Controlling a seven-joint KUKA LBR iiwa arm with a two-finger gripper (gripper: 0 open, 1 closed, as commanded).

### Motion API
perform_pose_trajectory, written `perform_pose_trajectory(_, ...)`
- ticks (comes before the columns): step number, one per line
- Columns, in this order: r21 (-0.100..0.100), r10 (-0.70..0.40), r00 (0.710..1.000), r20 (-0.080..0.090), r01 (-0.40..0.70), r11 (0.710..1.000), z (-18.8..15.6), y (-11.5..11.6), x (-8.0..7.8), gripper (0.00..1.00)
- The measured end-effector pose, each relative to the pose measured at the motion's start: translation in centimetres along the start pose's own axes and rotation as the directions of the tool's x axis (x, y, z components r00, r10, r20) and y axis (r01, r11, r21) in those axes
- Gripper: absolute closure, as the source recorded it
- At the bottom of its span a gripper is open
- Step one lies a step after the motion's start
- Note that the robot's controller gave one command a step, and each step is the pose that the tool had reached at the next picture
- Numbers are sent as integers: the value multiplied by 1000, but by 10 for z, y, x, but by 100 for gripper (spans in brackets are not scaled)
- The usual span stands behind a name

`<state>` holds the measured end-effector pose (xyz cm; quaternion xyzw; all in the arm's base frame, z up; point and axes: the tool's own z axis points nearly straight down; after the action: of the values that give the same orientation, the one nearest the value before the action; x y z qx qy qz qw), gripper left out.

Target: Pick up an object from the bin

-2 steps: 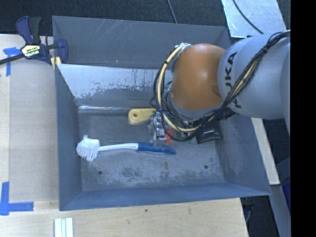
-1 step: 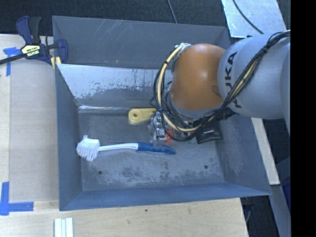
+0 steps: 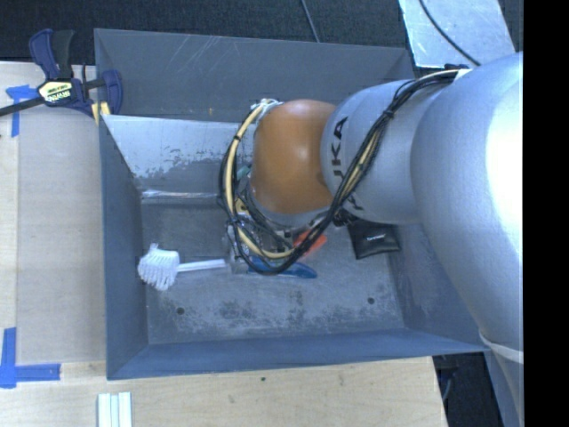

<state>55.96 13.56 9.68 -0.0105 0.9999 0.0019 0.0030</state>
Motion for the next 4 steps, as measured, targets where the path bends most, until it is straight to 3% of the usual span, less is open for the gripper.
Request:
perform_pose_trajectory(1,4,-126,992,8,126,992,-19,-109,-7,100)
perform_pose_trajectory(2,3,-184,983,5,184,983,3,-30,3,100)
perform_pose_trajectory(3,-1,-211,977,14,211,978,13,-41,5,100)
perform_pose_trajectory(4,0,-180,983,14,180,984,0,-31,14,0)
